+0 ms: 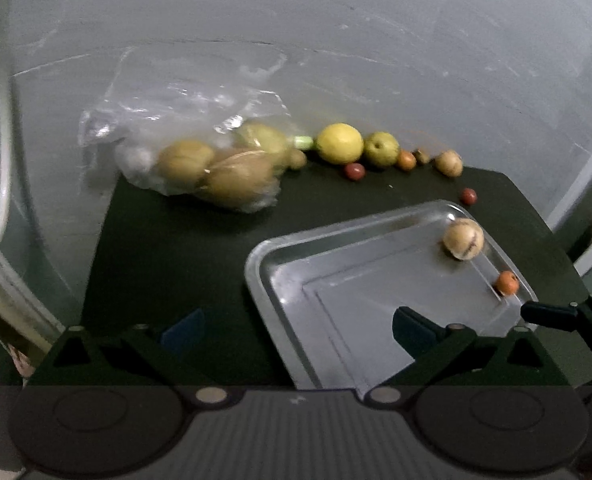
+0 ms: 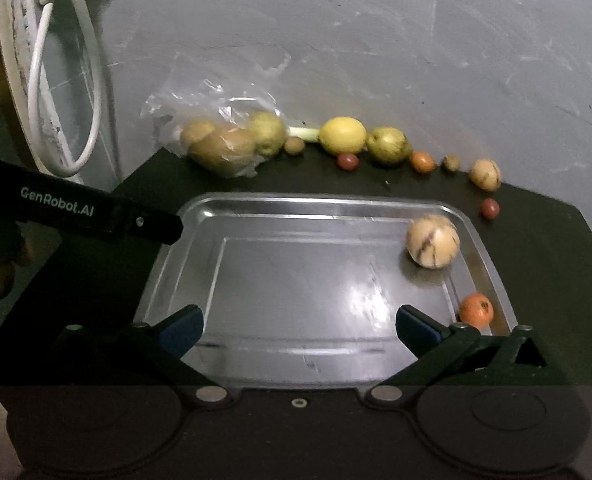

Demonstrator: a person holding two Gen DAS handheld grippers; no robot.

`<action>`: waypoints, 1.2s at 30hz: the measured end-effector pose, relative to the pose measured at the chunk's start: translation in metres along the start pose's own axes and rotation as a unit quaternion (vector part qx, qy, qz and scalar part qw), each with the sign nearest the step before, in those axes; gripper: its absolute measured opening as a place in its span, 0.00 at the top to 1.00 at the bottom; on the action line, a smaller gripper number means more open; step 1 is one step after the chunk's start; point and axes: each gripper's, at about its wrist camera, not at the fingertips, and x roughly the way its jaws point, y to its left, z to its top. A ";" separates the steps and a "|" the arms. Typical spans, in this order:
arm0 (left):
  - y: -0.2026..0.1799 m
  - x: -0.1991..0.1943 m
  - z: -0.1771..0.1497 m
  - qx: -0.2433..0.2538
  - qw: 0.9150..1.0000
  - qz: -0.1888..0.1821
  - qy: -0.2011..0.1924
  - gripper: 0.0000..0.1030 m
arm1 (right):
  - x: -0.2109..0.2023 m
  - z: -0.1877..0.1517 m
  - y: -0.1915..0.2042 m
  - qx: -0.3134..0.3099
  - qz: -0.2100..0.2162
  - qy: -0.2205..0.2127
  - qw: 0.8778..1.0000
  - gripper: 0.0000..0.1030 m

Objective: Organize fruits
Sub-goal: 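Move both open tools back from the tray toward the fruit row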

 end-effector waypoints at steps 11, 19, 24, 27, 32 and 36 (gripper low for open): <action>-0.001 0.015 0.029 -0.022 0.999 0.016 -0.035 0.01 | 0.015 0.019 -0.014 -0.018 0.003 -0.006 1.000 0.01; -0.021 0.036 0.056 -0.026 0.998 0.016 -0.055 0.01 | 0.033 0.035 -0.046 -0.019 -0.002 -0.013 1.000 0.01; -0.032 0.049 0.072 -0.029 0.998 0.017 -0.062 0.01 | 0.040 0.044 -0.064 -0.018 -0.006 -0.021 1.000 0.01; -0.038 0.056 0.079 -0.029 0.997 0.018 -0.064 0.01 | 0.043 0.049 -0.075 -0.014 -0.008 -0.025 1.000 0.01; -0.047 0.067 0.087 -0.029 0.997 0.020 -0.063 0.01 | 0.048 0.055 -0.093 -0.007 -0.015 -0.030 0.999 0.01; -0.055 0.078 0.093 -0.031 0.998 0.019 -0.060 0.01 | 0.053 0.056 -0.109 0.003 -0.021 -0.031 0.999 0.01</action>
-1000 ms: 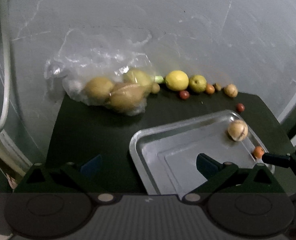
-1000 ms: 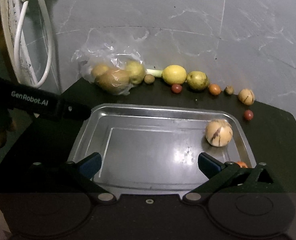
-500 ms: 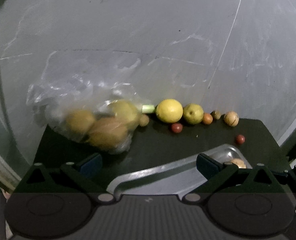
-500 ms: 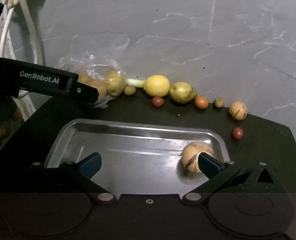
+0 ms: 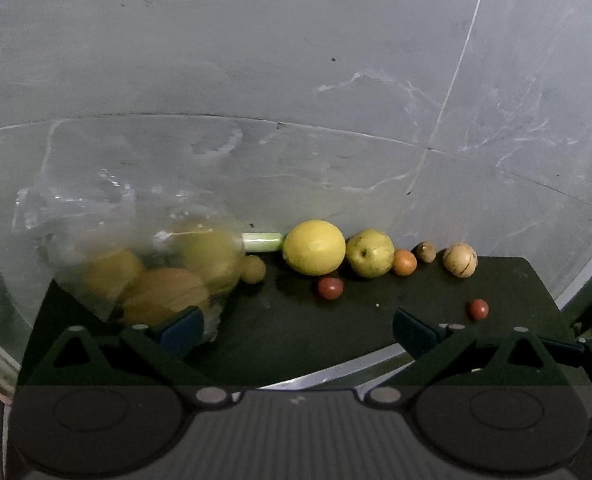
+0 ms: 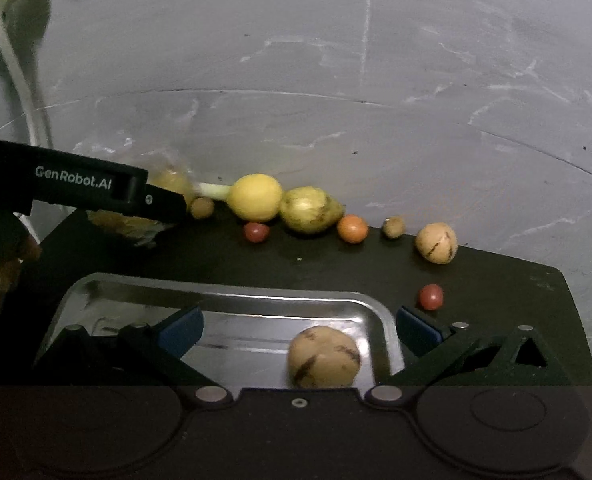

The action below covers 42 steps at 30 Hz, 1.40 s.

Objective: Organize fruits
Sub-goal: 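Move both open tools back from the tray toward the fruit row, then grasp a small red fruit with the right tool while the left tool grasps another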

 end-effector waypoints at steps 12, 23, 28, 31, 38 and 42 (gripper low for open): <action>-0.017 0.042 0.008 -0.015 1.000 -0.001 0.021 0.01 | 0.026 0.004 -0.036 0.028 -0.026 0.001 0.999 0.01; -0.023 0.083 0.012 -0.015 0.999 0.016 0.039 0.01 | 0.061 0.007 -0.062 0.066 -0.054 0.015 0.996 0.05; -0.028 0.098 0.014 -0.014 0.999 0.017 0.043 0.01 | 0.076 0.007 -0.076 0.103 -0.069 0.029 0.992 0.14; -0.031 0.103 0.013 -0.012 0.999 0.017 0.044 0.01 | 0.084 0.007 -0.084 0.126 -0.072 0.040 0.989 0.19; -0.036 0.113 0.009 -0.009 0.998 0.019 0.052 0.10 | 0.097 0.003 -0.090 0.161 -0.076 0.055 0.982 0.35; -0.037 0.118 0.009 -0.018 0.998 0.020 0.056 0.16 | 0.098 0.003 -0.089 0.161 -0.079 0.048 0.983 0.40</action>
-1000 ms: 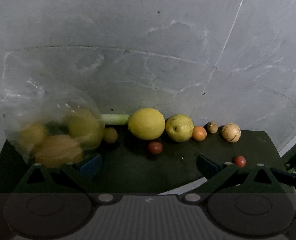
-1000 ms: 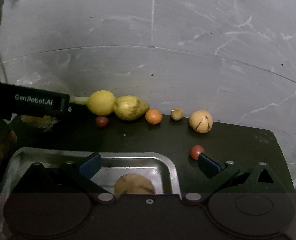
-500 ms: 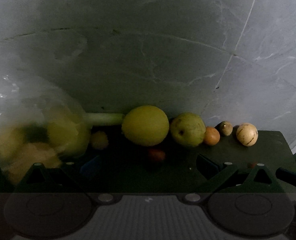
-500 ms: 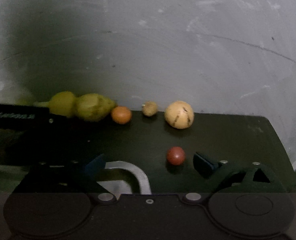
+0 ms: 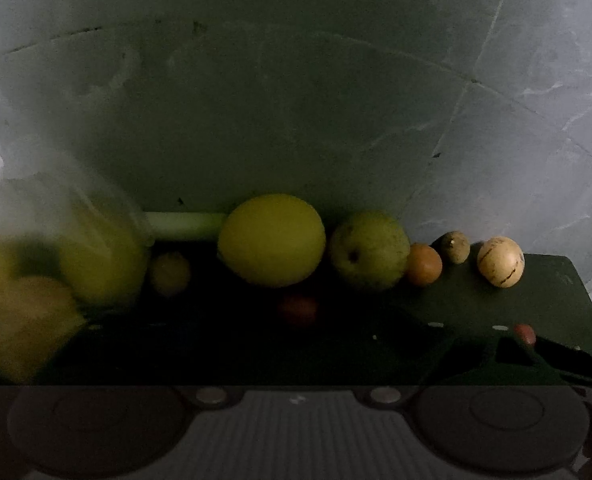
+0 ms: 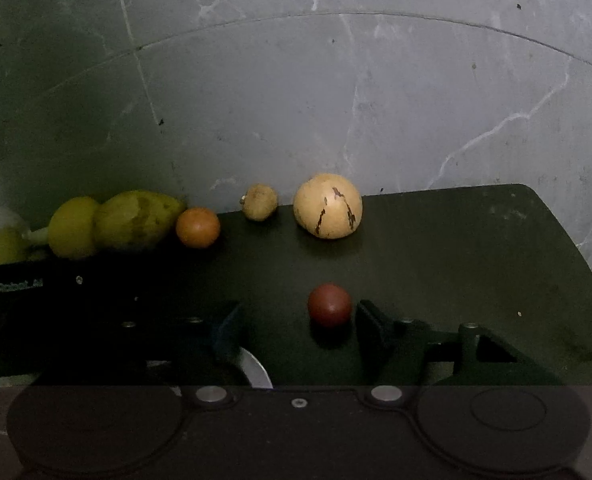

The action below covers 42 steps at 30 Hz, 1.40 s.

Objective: Organize fruits
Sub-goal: 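Grasp a small red fruit with the right tool while the left tool grasps another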

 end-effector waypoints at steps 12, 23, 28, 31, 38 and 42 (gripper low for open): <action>-0.006 0.012 0.001 -0.006 1.000 0.003 -0.007 0.35 | 0.001 -0.002 0.012 -0.024 0.000 -0.009 1.000 0.61; -0.005 0.014 0.002 -0.008 1.000 0.014 -0.014 0.60 | 0.003 -0.002 0.035 -0.054 0.022 -0.007 0.998 0.77; -0.004 0.015 0.002 -0.012 1.000 0.011 -0.012 0.69 | 0.005 -0.002 0.040 -0.061 0.016 -0.008 0.998 0.77; 0.001 0.010 0.002 -0.015 1.000 0.002 -0.009 0.74 | 0.003 -0.002 0.040 -0.064 0.018 -0.006 0.998 0.77; 0.010 0.005 0.002 -0.029 1.000 -0.009 -0.003 0.75 | -0.002 -0.001 0.044 -0.071 0.029 -0.010 0.997 0.77; 0.014 0.000 0.000 -0.031 0.999 -0.013 0.000 0.75 | -0.007 -0.001 0.049 -0.073 0.036 -0.017 0.997 0.77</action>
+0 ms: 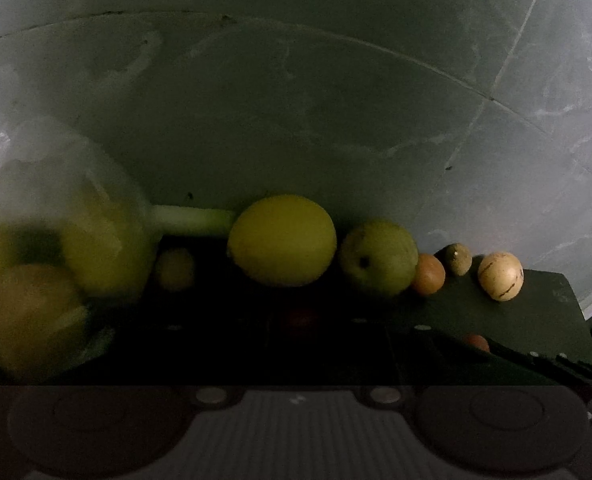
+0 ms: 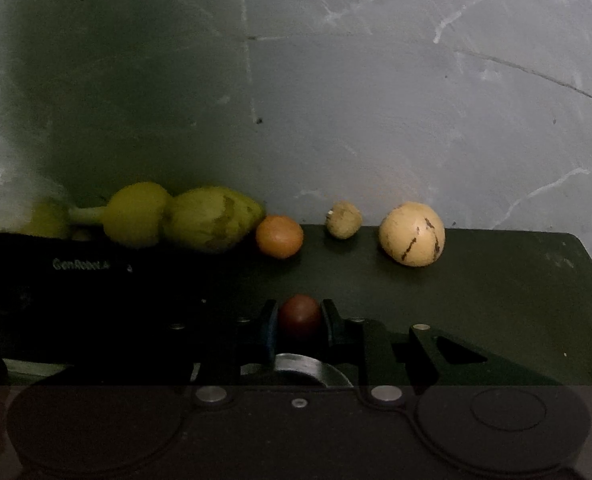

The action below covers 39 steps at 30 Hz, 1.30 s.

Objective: Organize fruits
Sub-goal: 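Grasp a small red fruit with the right tool while the left tool grasps another, then carry both red fruits onto the tray and open both tools to release them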

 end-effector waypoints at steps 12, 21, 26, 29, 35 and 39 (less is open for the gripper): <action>0.002 -0.025 -0.010 0.002 1.000 -0.021 -0.011 0.75 | -0.025 -0.004 0.019 -0.011 0.020 -0.022 0.999 0.77; 0.006 -0.050 -0.019 0.016 0.999 -0.034 -0.012 0.75 | -0.055 -0.013 0.040 -0.024 0.029 -0.035 0.999 0.77; 0.009 -0.064 -0.026 0.024 0.999 -0.046 -0.011 0.75 | -0.074 -0.021 0.051 -0.024 0.030 -0.037 0.999 0.77; 0.009 -0.070 -0.031 0.032 0.998 -0.054 -0.009 0.75 | -0.085 -0.028 0.055 -0.020 0.027 -0.036 0.999 0.77; 0.011 -0.086 -0.043 0.050 0.996 -0.071 -0.002 0.75 | -0.105 -0.047 0.060 -0.010 0.015 -0.031 0.999 0.77; 0.005 -0.089 -0.050 0.064 0.995 -0.082 0.004 0.75 | -0.118 -0.060 0.062 -0.001 0.006 -0.027 1.000 0.77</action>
